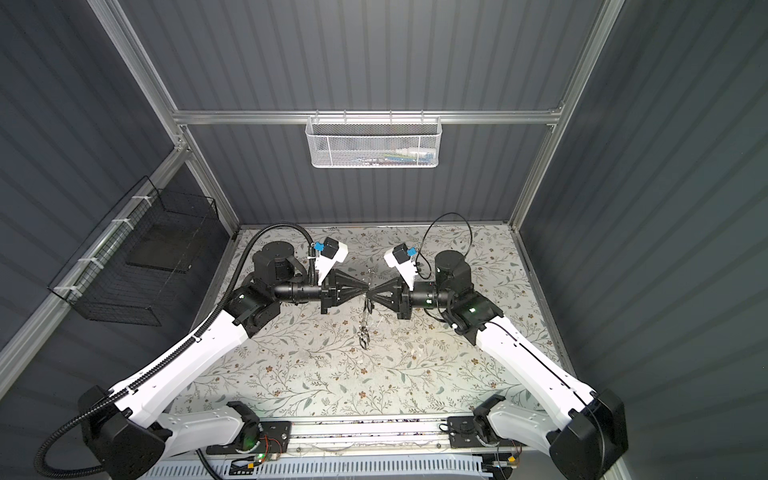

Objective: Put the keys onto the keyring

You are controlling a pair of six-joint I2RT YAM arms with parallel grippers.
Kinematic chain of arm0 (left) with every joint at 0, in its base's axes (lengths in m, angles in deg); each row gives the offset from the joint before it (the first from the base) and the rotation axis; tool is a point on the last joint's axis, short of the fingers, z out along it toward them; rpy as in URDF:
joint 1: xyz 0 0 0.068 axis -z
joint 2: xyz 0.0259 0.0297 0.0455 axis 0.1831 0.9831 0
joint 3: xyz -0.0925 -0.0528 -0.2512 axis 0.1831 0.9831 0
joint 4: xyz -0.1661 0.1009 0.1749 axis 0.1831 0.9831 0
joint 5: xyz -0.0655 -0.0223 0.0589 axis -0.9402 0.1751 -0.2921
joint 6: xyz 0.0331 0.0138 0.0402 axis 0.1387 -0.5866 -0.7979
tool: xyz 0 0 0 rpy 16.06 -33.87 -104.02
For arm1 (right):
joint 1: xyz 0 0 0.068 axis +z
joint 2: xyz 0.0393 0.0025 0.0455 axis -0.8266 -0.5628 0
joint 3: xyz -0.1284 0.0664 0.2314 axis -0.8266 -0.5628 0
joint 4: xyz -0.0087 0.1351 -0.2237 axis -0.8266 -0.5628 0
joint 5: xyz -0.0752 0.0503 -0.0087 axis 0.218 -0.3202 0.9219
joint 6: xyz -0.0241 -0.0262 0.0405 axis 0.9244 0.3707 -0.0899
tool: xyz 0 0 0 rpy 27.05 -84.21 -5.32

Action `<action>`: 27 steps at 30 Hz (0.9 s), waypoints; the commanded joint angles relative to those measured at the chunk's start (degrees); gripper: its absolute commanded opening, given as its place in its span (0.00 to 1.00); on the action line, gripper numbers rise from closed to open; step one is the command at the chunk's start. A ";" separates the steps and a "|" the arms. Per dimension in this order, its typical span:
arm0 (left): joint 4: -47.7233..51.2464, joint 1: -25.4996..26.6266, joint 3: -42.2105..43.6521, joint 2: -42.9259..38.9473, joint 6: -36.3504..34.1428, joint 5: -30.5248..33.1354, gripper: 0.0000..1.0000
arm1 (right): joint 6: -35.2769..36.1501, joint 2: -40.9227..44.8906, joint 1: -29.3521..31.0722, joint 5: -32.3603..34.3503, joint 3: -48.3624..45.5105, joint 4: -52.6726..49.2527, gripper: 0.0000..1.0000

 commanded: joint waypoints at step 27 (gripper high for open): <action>13.81 0.42 -5.92 0.73 -7.73 -1.41 0.11 | 2.85 0.31 0.07 0.03 2.46 -2.85 0.02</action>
